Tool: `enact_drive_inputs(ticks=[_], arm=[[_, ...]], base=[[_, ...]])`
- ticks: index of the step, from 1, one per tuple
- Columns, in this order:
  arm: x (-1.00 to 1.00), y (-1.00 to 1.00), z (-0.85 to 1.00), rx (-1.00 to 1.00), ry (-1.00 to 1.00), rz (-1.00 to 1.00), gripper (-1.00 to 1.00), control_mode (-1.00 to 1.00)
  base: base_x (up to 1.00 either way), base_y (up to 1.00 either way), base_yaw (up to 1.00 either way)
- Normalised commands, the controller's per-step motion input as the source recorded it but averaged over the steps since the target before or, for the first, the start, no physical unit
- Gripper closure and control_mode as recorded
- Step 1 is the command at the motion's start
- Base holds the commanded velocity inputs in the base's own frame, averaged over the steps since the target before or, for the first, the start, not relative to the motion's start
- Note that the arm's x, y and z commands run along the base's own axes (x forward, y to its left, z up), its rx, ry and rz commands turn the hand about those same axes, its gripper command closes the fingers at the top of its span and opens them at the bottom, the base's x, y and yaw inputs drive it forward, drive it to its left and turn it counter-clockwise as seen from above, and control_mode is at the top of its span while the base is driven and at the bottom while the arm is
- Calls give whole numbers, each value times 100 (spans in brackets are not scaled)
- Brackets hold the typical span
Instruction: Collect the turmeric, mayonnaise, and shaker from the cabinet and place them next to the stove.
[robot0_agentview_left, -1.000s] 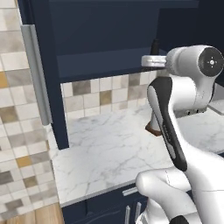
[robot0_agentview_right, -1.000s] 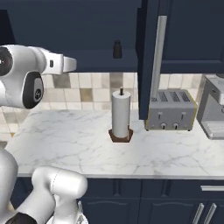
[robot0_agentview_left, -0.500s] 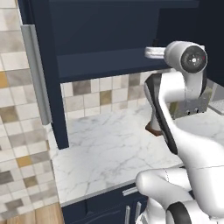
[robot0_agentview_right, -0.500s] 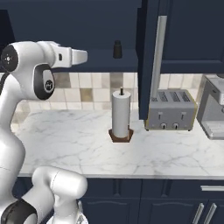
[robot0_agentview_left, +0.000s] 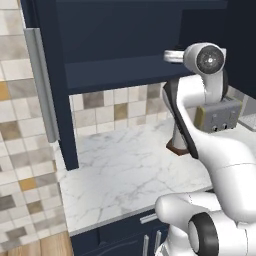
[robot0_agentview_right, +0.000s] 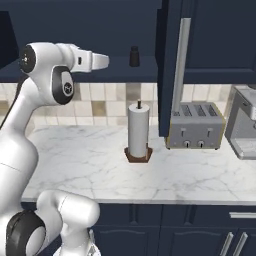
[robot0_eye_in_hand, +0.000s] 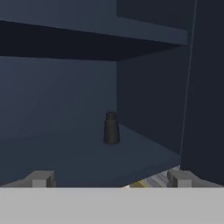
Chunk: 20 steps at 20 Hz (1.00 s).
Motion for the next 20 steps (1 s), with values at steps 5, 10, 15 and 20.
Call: enact_drive_inputs(ticks=[5,10,15,20], arm=[[36,-26,0,6,1,0,-100,-100],[32,-29,0,7,0,0,-100,-100],[31,-11,0,2,0,0,-100,-100],[29,4,0,-3,7,0,-100,-100]], base=[[0,0,0],[0,0,0],[0,0,0],[0,0,0]])
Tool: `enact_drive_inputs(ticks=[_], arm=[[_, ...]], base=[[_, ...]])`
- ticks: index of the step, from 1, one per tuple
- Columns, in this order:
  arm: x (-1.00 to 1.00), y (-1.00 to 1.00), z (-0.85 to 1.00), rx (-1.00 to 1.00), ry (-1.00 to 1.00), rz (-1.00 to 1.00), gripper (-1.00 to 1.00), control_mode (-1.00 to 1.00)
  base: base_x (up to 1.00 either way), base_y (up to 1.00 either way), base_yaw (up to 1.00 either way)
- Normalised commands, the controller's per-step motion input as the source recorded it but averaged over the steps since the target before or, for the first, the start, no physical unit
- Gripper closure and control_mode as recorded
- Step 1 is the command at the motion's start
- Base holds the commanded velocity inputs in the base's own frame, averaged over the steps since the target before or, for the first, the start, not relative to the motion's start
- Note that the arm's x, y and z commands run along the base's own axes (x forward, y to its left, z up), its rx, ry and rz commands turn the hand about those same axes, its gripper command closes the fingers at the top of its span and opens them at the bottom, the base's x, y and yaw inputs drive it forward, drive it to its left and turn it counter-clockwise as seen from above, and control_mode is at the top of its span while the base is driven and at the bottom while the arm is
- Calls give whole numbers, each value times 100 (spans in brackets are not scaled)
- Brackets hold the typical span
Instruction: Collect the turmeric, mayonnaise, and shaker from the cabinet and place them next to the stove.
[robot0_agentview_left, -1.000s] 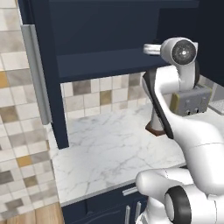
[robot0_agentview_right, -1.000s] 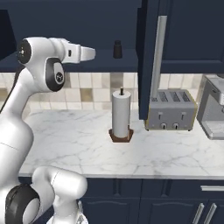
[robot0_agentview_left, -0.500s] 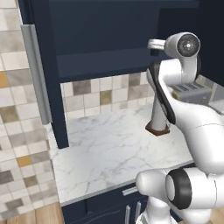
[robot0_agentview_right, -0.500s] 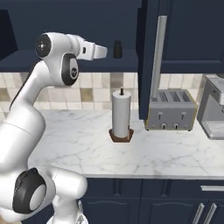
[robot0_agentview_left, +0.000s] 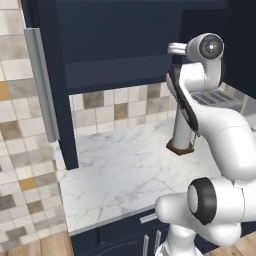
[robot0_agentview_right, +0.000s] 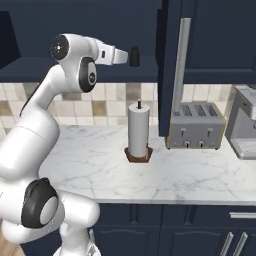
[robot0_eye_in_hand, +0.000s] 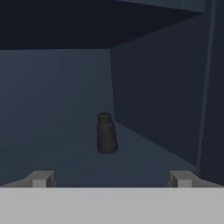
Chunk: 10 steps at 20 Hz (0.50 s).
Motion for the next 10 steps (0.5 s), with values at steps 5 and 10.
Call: enact_drive_inputs(ticks=[5,10], arm=[[34,7,0,-4,8,0,-100,-100],[45,1,3,0,7,0,-100,-100]], base=[[0,0,0],[0,0,0]])
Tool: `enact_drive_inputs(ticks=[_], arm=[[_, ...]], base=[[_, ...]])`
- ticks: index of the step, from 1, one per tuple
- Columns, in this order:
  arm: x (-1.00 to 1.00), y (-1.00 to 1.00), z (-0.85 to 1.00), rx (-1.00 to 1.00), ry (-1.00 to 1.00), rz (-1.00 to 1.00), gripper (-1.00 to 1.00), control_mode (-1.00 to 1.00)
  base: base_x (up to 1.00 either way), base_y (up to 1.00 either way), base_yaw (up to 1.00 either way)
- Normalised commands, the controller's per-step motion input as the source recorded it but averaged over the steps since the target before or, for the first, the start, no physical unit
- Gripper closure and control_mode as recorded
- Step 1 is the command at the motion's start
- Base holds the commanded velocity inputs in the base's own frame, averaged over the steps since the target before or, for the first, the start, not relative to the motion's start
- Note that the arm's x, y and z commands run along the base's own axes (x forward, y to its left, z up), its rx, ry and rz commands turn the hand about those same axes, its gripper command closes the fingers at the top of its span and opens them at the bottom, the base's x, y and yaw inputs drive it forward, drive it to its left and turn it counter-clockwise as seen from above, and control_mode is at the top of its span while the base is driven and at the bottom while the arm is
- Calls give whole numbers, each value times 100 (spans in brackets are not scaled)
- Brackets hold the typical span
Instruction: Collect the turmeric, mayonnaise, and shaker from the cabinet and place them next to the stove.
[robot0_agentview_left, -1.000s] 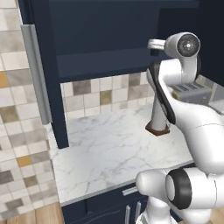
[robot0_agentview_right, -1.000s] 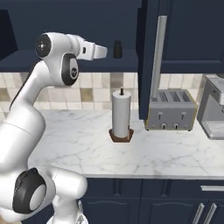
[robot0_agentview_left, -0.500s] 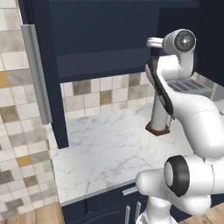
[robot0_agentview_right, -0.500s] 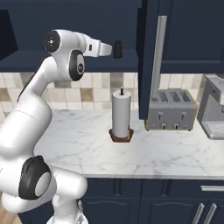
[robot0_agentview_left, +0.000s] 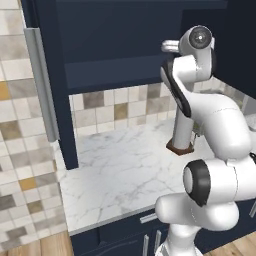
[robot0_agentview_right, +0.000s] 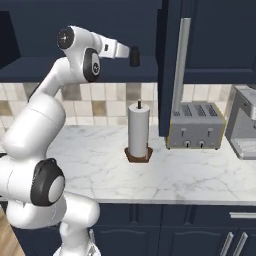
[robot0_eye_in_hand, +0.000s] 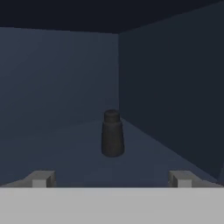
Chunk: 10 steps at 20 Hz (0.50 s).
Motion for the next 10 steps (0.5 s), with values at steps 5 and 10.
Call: enact_drive_inputs(ticks=[5,10], arm=[[51,0,0,0,8,0,-100,-100],[44,-5,0,0,6,0,-100,-100]], base=[[0,0,0],[0,0,0]])
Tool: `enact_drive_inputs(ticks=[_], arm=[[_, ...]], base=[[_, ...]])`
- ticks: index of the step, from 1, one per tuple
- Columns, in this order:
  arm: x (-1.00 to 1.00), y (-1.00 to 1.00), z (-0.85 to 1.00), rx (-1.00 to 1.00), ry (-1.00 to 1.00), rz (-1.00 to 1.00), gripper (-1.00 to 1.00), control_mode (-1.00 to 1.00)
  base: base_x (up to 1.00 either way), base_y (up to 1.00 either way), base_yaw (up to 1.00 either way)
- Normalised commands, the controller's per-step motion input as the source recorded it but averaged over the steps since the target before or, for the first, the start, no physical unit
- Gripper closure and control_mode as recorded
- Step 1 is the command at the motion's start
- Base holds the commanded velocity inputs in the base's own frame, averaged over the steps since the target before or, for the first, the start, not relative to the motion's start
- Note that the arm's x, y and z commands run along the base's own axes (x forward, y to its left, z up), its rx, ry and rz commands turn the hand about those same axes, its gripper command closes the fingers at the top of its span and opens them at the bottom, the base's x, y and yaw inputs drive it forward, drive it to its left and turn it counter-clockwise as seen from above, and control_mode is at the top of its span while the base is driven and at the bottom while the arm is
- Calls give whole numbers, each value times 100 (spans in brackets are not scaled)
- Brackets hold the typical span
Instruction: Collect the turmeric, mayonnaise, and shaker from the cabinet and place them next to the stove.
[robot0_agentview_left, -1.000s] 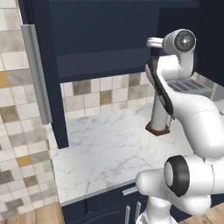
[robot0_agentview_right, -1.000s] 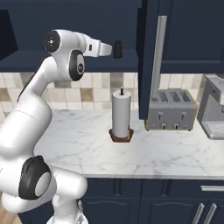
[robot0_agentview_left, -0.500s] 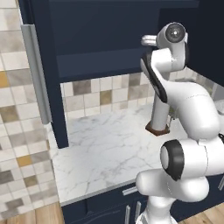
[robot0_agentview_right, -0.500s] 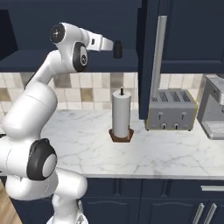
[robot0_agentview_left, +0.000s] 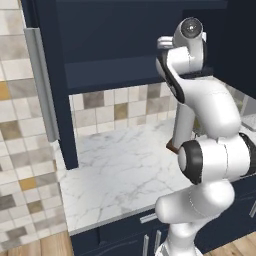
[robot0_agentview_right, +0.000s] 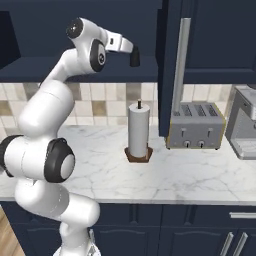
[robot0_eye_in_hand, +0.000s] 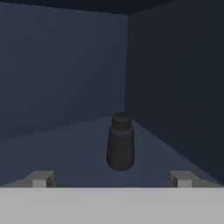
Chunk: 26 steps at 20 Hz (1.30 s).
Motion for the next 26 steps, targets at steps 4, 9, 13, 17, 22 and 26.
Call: enact_drive_inputs(ticks=[4,9,13,17,22,26], arm=[[37,-27,0,3,3,0,-100,-100],[28,-29,-3,2,1,0,-100,-100],[16,-7,-7,0,0,0,-100,-100],[25,-2,-15,0,0,0,-100,-100],[29,-8,-23,0,1,0,-100,-100],[24,-16,-13,4,1,0,-100,-100]], base=[[0,0,0],[0,0,0],[0,0,0],[0,0,0],[0,0,0],[0,0,0]])
